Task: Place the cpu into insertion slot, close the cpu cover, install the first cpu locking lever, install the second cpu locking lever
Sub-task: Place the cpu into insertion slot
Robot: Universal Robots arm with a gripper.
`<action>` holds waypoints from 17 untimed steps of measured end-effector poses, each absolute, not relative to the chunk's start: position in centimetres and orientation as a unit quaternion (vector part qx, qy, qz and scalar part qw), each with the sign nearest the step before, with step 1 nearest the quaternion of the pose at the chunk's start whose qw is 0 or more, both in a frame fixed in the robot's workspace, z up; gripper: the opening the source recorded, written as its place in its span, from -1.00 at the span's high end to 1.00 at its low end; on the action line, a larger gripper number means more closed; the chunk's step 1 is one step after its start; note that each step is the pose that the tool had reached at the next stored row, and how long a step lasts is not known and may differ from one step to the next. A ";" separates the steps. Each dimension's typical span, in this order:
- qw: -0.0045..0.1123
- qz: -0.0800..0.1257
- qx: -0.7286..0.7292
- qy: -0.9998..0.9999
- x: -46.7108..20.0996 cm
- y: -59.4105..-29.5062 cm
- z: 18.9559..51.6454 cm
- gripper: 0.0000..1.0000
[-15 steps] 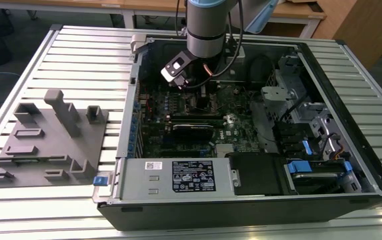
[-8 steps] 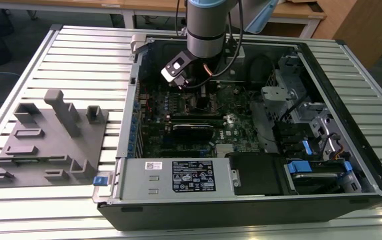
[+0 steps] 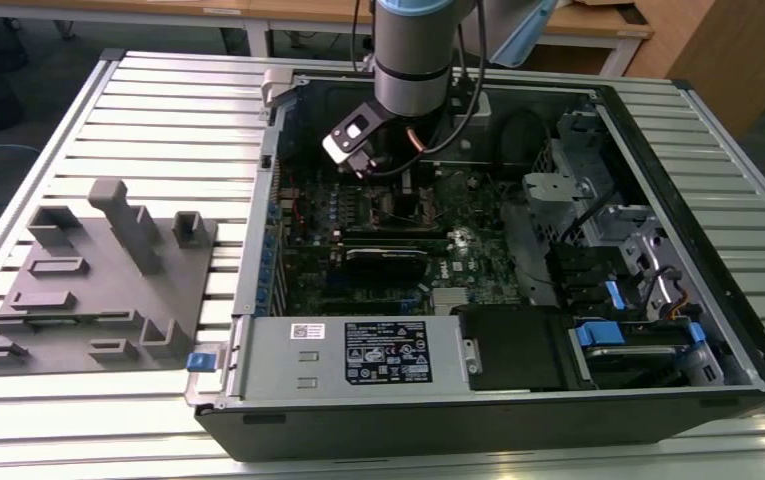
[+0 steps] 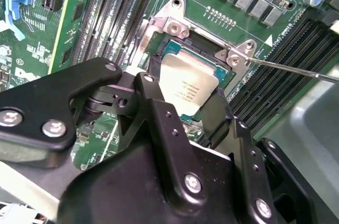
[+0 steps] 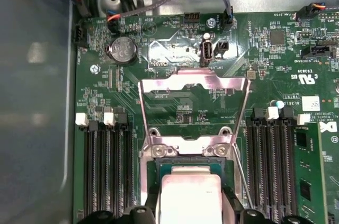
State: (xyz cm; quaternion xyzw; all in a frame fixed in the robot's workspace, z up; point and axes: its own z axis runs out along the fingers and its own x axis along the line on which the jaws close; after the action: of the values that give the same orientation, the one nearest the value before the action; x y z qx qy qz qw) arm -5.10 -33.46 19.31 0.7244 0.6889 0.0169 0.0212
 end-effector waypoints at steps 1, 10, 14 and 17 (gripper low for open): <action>0.021 0.017 0.725 0.688 -5.1 -33.5 19.3 -0.08; 0.021 0.017 0.726 0.687 -5.1 -33.5 19.1 -0.08; 0.021 0.017 0.726 0.687 -5.1 -33.5 19.0 -0.08; 0.021 0.018 0.726 0.687 -5.1 -33.4 18.9 -0.10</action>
State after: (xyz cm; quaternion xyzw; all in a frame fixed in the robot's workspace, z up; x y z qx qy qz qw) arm -5.09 -33.45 18.92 0.7260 0.6871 0.0176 0.0213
